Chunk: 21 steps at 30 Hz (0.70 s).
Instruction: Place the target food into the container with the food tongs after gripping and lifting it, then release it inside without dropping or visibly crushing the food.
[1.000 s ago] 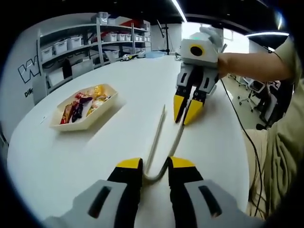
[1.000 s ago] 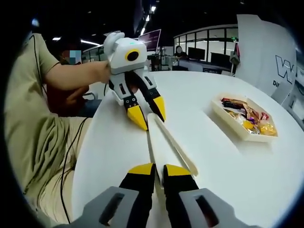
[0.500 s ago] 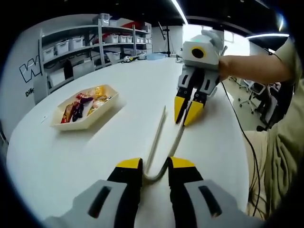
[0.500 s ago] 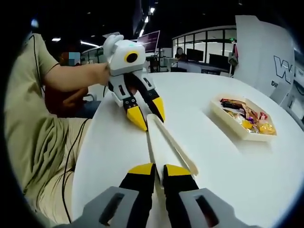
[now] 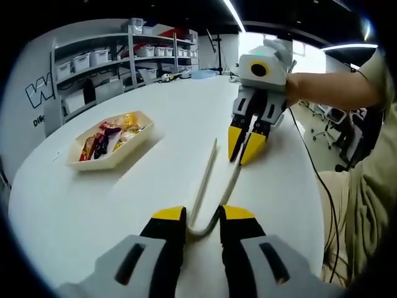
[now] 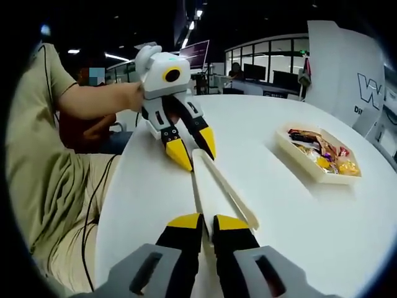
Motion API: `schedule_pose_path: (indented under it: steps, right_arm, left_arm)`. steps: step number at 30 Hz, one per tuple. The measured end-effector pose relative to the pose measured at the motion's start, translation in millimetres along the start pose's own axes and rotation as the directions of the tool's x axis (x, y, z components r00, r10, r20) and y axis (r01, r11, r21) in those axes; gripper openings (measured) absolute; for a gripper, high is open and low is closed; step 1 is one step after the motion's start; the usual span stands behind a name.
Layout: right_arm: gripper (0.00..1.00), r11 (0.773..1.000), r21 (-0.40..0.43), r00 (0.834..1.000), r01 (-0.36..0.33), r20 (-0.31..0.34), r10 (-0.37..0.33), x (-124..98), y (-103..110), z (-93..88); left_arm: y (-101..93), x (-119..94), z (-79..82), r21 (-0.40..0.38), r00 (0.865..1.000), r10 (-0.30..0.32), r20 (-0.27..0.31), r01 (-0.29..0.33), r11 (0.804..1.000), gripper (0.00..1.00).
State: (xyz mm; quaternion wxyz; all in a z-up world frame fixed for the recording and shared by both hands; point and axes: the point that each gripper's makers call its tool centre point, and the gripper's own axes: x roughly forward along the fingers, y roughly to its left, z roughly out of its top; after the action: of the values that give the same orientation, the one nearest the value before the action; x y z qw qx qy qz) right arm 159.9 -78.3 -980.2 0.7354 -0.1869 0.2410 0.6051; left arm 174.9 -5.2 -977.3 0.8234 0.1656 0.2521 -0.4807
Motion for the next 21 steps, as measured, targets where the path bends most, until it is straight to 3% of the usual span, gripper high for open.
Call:
schedule_pose_path:
  steps: [21]
  right_arm:
    - [0.03,1.000,0.000,1.000,0.019,0.000,-0.019,1.4,-3.3,1.3]
  left_arm:
    - [1.2,1.2,0.3,-0.011,1.000,0.007,0.013,-0.007,1.000,0.20]
